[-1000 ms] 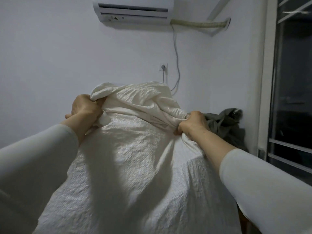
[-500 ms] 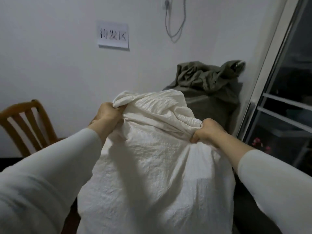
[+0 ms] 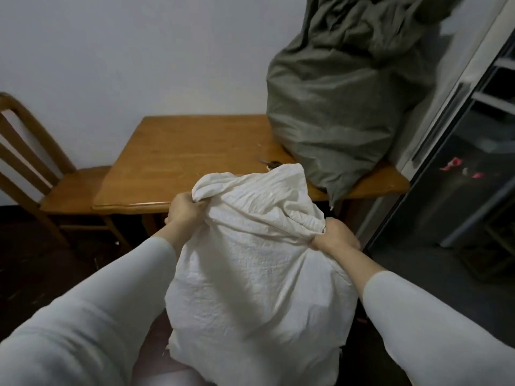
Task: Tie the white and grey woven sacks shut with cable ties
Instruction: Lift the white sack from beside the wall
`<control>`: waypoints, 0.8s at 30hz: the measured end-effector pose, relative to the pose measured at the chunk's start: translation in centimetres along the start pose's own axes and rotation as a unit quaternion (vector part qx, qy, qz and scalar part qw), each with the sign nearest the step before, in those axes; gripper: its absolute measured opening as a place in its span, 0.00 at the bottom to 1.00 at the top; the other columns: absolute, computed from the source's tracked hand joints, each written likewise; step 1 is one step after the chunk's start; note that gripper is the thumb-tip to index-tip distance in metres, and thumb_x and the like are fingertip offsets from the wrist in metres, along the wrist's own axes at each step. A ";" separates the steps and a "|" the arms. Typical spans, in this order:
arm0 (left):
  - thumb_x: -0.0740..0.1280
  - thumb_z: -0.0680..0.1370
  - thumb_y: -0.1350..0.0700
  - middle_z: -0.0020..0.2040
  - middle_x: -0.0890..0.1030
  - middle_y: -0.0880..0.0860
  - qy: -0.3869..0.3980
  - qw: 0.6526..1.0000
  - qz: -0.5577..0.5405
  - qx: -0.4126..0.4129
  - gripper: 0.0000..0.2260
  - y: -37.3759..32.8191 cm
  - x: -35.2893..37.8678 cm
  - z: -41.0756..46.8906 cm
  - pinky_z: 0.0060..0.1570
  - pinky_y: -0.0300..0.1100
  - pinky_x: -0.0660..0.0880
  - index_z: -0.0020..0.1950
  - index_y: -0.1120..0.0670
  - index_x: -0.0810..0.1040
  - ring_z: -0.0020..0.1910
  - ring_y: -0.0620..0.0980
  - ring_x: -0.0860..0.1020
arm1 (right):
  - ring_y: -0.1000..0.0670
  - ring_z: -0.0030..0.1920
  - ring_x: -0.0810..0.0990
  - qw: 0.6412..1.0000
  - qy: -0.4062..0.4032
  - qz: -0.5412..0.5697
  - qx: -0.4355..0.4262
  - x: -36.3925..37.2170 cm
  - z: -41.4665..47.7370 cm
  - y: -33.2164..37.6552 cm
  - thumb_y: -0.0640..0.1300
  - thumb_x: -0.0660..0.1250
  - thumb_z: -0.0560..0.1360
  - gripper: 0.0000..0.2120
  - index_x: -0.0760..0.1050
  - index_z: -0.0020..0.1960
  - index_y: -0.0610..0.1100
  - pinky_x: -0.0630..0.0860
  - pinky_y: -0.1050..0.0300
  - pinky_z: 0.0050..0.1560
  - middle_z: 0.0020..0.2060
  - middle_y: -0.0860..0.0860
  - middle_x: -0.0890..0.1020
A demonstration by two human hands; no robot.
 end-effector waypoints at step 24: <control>0.64 0.77 0.57 0.37 0.75 0.53 0.144 0.979 0.129 -0.072 0.07 16.5 7.5 14.5 0.40 0.44 0.68 0.41 0.58 0.76 0.41 0.54 0.73 | 0.43 0.47 0.79 0.991 0.080 0.020 0.110 23.9 16.3 -0.7 0.55 0.58 0.75 0.15 0.70 0.56 0.47 0.78 0.48 0.46 0.49 0.46 0.79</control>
Point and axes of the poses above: each hand's wrist, its own z-axis towards the middle knuckle, its own x-axis out of the palm, y = z × x, the point moved 1 cm from there along z, towards the middle knuckle
